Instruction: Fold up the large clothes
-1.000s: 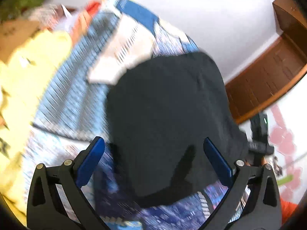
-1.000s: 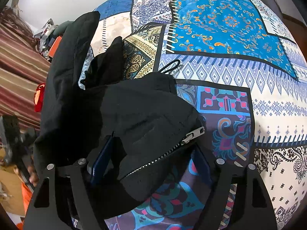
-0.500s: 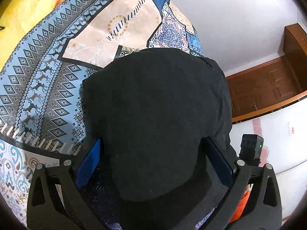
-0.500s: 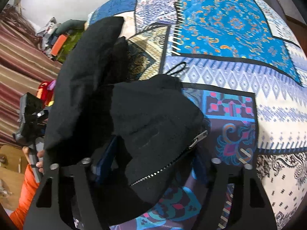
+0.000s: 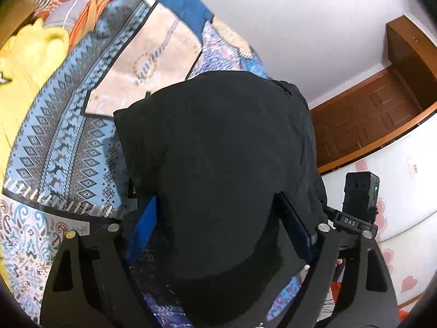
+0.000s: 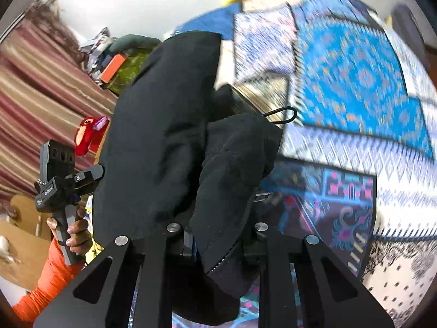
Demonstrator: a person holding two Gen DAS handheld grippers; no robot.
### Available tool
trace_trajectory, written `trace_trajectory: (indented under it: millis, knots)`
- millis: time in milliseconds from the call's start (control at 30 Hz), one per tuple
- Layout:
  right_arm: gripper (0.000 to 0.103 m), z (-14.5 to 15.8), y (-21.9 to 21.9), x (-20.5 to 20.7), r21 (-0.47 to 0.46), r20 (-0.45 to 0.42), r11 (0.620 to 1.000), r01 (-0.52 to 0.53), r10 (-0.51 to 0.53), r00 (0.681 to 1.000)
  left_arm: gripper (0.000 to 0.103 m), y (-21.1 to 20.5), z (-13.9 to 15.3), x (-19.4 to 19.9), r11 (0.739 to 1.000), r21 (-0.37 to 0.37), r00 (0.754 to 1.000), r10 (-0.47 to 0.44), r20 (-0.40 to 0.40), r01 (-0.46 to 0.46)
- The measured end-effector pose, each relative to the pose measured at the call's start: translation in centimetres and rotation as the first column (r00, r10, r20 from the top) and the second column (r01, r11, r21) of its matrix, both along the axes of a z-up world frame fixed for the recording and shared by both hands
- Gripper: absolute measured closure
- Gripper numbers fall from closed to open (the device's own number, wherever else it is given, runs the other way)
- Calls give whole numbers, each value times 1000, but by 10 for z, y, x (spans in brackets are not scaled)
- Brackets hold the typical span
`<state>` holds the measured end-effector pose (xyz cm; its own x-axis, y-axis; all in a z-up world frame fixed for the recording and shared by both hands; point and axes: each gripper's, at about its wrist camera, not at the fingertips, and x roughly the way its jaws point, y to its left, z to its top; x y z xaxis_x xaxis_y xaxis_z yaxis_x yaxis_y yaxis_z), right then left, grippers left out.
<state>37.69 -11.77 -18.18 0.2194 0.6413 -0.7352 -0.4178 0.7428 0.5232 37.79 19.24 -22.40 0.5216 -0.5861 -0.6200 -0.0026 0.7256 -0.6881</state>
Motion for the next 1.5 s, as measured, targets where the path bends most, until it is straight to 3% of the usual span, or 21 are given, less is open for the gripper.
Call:
trace_trajectory:
  millis: [167,400,700,800,967,1200,1300,1500]
  knots:
    - [85,28,30,-6,-22,68,999,-33,35,997,20,9,23,-6,1000,-4,999,22,40,-22]
    - [86,52,70,-7,25,123,997,-66,63,990,20,46,63,-24,997,-17,991,74,111,-73]
    - [86,42,133,0,86,133,987,-137,125,983,20,121,95,-48,986,60,979,144,141,-154]
    - [86,26,162,3,88,117,983,-162,151,982,22,145,89,-50,979,87,977,172,124,-183]
    - [86,-8,197,13,75,62,981,-180,176,982,23,179,54,-44,972,91,975,212,69,-218]
    - [86,-79,230,31,-69,5,981,-179,180,984,28,205,-25,-27,961,126,964,256,-67,-246]
    - [84,-93,225,40,-96,-15,984,-149,149,989,27,205,-32,-25,960,121,965,259,-40,-252]
    - [70,-92,211,34,-243,-12,956,-167,169,986,26,183,-24,-17,941,262,972,232,-37,-214]
